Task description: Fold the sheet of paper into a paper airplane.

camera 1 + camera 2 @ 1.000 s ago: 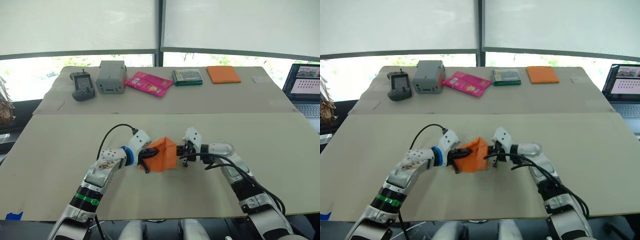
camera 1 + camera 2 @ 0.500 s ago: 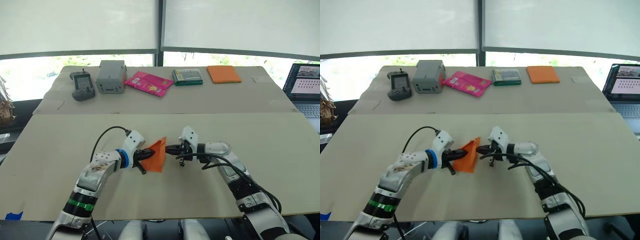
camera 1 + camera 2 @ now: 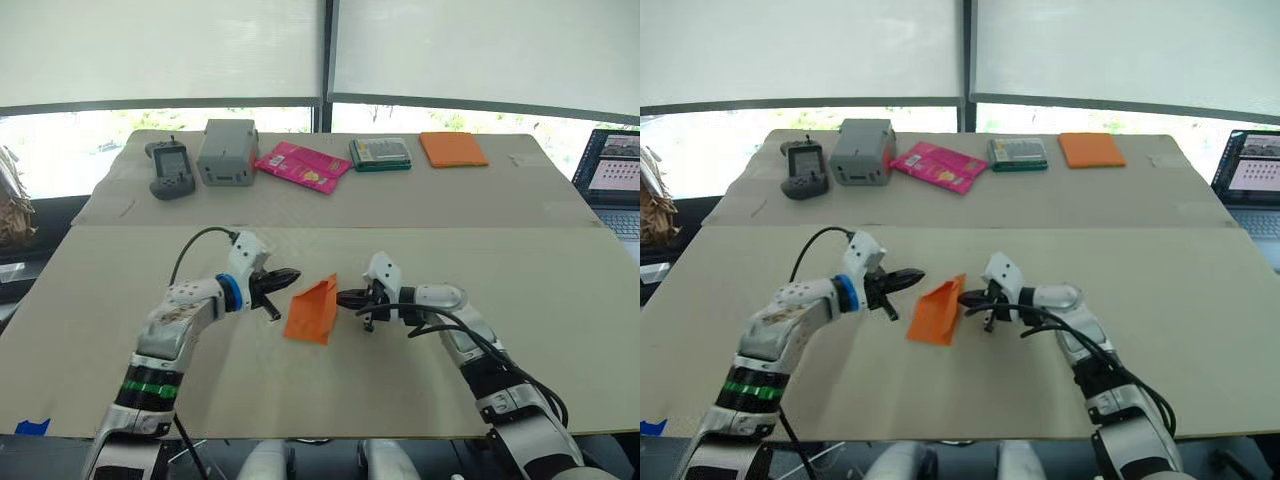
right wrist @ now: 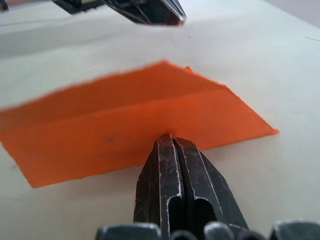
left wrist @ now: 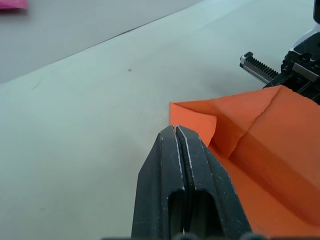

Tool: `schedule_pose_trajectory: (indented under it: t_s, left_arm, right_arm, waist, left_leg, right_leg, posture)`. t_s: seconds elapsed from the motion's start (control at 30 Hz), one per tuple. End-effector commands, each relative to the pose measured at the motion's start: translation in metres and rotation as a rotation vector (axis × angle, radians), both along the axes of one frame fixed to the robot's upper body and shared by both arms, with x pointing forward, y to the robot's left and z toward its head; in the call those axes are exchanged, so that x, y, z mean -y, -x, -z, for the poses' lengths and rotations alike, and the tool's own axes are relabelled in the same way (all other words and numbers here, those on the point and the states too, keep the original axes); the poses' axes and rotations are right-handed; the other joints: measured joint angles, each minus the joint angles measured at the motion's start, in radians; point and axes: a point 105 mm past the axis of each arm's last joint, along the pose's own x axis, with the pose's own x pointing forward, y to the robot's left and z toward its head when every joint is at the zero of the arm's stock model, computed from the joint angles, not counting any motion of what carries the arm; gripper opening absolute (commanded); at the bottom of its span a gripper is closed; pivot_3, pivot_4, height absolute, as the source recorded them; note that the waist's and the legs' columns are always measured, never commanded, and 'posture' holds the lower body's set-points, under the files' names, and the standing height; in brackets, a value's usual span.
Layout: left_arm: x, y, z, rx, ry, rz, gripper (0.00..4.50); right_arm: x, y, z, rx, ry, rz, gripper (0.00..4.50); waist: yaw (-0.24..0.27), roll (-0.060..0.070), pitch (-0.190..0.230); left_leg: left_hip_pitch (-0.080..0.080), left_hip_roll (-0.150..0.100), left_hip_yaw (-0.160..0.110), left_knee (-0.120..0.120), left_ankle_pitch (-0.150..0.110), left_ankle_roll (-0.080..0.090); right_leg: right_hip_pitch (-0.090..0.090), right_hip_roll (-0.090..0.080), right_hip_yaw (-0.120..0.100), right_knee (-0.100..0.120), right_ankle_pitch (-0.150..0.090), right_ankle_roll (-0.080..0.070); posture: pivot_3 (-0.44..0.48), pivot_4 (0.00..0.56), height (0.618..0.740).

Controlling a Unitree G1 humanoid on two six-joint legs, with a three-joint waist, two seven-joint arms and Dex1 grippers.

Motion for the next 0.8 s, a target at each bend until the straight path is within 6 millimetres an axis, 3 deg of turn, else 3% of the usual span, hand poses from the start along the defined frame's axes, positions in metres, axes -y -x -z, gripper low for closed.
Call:
schedule_pose_trajectory:
  t_s: [0.03, 0.13, 0.27, 0.63, 0.8]
  left_arm:
    - [0.013, -0.003, 0.0, 0.025, -0.013, 0.046, 0.04]
    - [0.015, -0.002, 0.012, -0.004, -0.041, 0.066, 0.04]
    - [0.005, 0.001, 0.049, -0.068, -0.122, 0.049, 0.04]
    - [0.011, 0.006, 0.058, -0.091, -0.095, 0.049, 0.04]
    - [0.012, 0.008, 0.058, -0.095, -0.074, 0.042, 0.04]
  right_arm:
    - [0.001, -0.001, -0.012, 0.043, -0.015, 0.001, 0.0]
    - [0.002, -0.002, -0.013, 0.05, -0.019, 0.01, 0.0]
    - [-0.003, -0.002, -0.02, 0.064, -0.051, 0.014, 0.0]
    - [-0.022, -0.006, -0.026, 0.073, -0.089, 0.008, 0.0]
    - [-0.032, -0.008, -0.017, 0.053, -0.074, -0.012, 0.0]
  waist:
    - [-0.002, 0.0, 0.0]
    - [-0.005, 0.0, 0.0]
    - [-0.004, 0.0, 0.0]
    - [-0.001, 0.0, 0.0]
    - [-0.001, 0.0, 0.0]
  left_leg:
    - [0.0, 0.0, 0.0, 0.0, 0.0, 0.0]
    - [0.0, 0.001, 0.0, 0.0, 0.0, 0.0]
    - [0.0, 0.0, 0.0, 0.0, 0.0, 0.0]
    - [0.002, 0.0, 0.0, 0.0, 0.0, 0.0]
    - [0.002, 0.001, 0.0, 0.0, 0.0, 0.0]
  right_leg:
    - [0.0, 0.0, 0.0, 0.0, 0.0, 0.0]
    - [-0.001, 0.001, 0.0, 0.0, 0.0, 0.0]
    - [0.0, 0.001, 0.0, 0.0, 0.0, 0.0]
    - [0.001, 0.0, 0.0, 0.001, 0.0, 0.0]
    - [0.001, 0.0, 0.0, 0.001, 0.0, 0.0]
  posture:
    - [0.0, 0.15, 0.74]
    - [0.0, 0.15, 0.74]
    - [0.0, 0.15, 0.74]
    - [0.0, 0.15, 0.74]
    - [0.0, 0.15, 0.74]
